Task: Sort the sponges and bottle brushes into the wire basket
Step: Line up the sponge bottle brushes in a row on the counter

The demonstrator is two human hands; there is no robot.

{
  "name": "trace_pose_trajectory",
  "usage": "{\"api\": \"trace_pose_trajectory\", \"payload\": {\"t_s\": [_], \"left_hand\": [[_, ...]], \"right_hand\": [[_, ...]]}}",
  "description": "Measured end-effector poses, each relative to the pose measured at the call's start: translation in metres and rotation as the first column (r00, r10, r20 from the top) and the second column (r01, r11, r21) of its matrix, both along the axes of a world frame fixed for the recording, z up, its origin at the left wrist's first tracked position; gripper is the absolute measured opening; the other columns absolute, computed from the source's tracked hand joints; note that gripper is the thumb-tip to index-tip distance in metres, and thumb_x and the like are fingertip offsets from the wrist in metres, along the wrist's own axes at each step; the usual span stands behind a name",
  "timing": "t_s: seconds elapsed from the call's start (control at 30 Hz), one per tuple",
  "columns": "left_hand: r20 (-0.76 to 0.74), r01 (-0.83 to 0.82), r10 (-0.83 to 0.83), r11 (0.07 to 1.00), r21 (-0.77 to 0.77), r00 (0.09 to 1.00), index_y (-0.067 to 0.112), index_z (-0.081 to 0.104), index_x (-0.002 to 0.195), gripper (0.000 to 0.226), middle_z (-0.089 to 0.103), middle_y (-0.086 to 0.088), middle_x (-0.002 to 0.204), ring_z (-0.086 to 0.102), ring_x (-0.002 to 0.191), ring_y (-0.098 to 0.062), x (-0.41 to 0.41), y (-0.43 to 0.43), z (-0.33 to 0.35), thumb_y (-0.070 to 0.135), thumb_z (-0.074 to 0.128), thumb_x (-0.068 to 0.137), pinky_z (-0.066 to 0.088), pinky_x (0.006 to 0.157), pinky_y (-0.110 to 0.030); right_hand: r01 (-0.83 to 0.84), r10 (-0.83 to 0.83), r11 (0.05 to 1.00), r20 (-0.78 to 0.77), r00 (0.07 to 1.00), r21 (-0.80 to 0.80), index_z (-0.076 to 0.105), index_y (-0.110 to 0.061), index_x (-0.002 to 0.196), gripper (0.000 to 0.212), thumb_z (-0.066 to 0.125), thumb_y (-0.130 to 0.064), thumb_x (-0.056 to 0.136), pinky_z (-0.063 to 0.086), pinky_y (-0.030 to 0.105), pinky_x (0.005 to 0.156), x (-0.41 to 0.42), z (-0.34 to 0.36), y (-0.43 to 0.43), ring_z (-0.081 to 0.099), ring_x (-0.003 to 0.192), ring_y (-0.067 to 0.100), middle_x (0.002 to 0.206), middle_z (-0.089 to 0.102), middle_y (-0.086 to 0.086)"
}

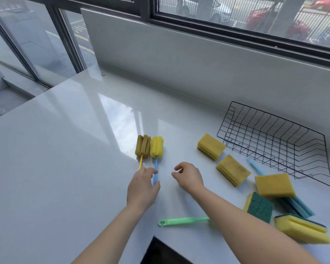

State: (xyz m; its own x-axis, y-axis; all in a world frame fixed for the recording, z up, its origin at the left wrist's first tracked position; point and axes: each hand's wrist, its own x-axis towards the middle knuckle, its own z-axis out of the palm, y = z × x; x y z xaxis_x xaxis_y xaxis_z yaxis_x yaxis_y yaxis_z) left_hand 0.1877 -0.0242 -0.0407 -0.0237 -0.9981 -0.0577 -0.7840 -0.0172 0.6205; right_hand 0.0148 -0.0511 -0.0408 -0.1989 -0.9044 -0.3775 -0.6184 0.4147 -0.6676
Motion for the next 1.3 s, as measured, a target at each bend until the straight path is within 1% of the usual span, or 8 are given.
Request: {"api": "trace_pose_trajectory", "payload": {"t_s": [0.1, 0.23, 0.33, 0.43, 0.73, 0.83, 0.97, 1.3], "left_hand": [[-0.007, 0.268, -0.268, 0.963, 0.024, 0.963, 0.032, 0.061, 0.113, 0.032, 0.052, 0.014, 0.097, 0.051, 0.094, -0.004, -0.020, 0.016, 0.004, 0.042, 0.065, 0.083, 0.046, 0.083, -0.028], [0.125, 0.578, -0.592, 0.805, 0.135, 0.796, 0.036, 0.057, 0.123, 0.062, 0.053, 0.013, 0.106, 0.047, 0.103, -0.005, -0.047, 0.034, 0.003, 0.068, 0.064, 0.070, 0.043, 0.086, -0.027], [0.268, 0.660, -0.695, 0.718, 0.221, 0.667, 0.035, 0.054, 0.128, 0.066, 0.052, 0.008, 0.115, 0.046, 0.111, -0.013, -0.067, 0.042, -0.002, 0.066, 0.067, 0.071, 0.039, 0.087, -0.030], [0.324, 0.673, -0.720, 0.691, 0.263, 0.613, 0.032, 0.057, 0.124, 0.045, 0.053, 0.005, 0.114, 0.049, 0.112, -0.018, -0.084, 0.047, -0.007, 0.050, 0.062, 0.083, 0.038, 0.084, -0.032], [0.315, 0.536, -0.552, 0.832, 0.143, 0.772, 0.030, 0.066, 0.105, 0.023, 0.059, 0.011, 0.100, 0.053, 0.105, -0.011, -0.087, 0.047, -0.014, 0.030, 0.050, 0.089, 0.041, 0.075, -0.028], [0.252, 0.396, -0.414, 0.910, 0.119, 0.875, 0.032, 0.065, 0.096, 0.013, 0.055, 0.015, 0.089, 0.053, 0.092, -0.004, -0.086, 0.046, -0.007, 0.032, 0.055, 0.087, 0.044, 0.070, -0.026], [0.100, 0.225, -0.238, 0.966, 0.130, 0.966, 0.038, 0.060, 0.079, 0.015, 0.057, 0.013, 0.077, 0.056, 0.075, -0.003, -0.090, 0.046, 0.003, 0.023, 0.064, 0.083, 0.049, 0.068, -0.027], [-0.136, -0.006, 0.034, 0.978, 0.208, 0.990, 0.030, 0.069, 0.072, 0.020, 0.068, 0.006, 0.071, 0.060, 0.066, -0.003, -0.100, 0.041, 0.009, 0.011, 0.070, 0.078, 0.044, 0.060, -0.019]], "right_hand": [[-0.016, 0.014, 0.999, -0.044, 0.999, -0.034, 0.069, -0.023, 0.109, 0.023, 0.064, -0.031, 0.088, 0.051, 0.030, 0.073, -0.026, 0.009, 0.009, 0.067, 0.087, 0.019, 0.095, 0.067, -0.007], [-0.032, 0.018, 0.995, -0.147, 0.989, -0.095, 0.070, -0.024, 0.105, 0.018, 0.064, -0.031, 0.089, 0.048, 0.030, 0.069, -0.076, 0.024, 0.021, 0.062, 0.084, 0.015, 0.086, 0.063, -0.012], [-0.041, 0.011, 0.993, -0.256, 0.967, -0.112, 0.071, -0.024, 0.103, 0.016, 0.063, -0.029, 0.090, 0.044, 0.029, 0.069, -0.123, 0.039, 0.022, 0.062, 0.089, 0.017, 0.088, 0.063, -0.010], [-0.053, 0.013, 0.993, -0.358, 0.933, -0.101, 0.072, -0.024, 0.095, 0.013, 0.060, -0.026, 0.088, 0.046, 0.029, 0.068, -0.167, 0.052, 0.016, 0.064, 0.088, 0.019, 0.090, 0.069, -0.006], [-0.162, 0.201, 0.980, -0.624, 0.755, 0.120, 0.071, -0.016, 0.088, 0.011, 0.060, -0.018, 0.088, 0.058, 0.037, 0.071, -0.260, 0.068, -0.011, 0.066, 0.083, 0.025, 0.086, 0.071, 0.003], [-0.223, 0.340, 0.940, -0.664, 0.666, 0.258, 0.050, -0.013, 0.065, 0.025, 0.051, -0.009, 0.090, 0.041, 0.029, 0.051, -0.263, 0.064, -0.019, 0.048, 0.057, 0.021, 0.064, 0.051, 0.003], [-0.309, 0.553, 0.832, -0.648, 0.523, 0.461, 0.031, -0.016, 0.066, 0.034, 0.046, 0.007, 0.087, 0.031, 0.030, 0.050, -0.248, 0.051, -0.024, 0.030, 0.054, 0.018, 0.065, 0.034, 0.002], [-0.333, 0.546, 0.838, -0.663, 0.512, 0.433, 0.035, -0.015, 0.065, 0.035, 0.053, 0.005, 0.087, 0.033, 0.031, 0.048, -0.252, 0.022, -0.032, 0.033, 0.053, 0.017, 0.065, 0.037, 0.002]]}}
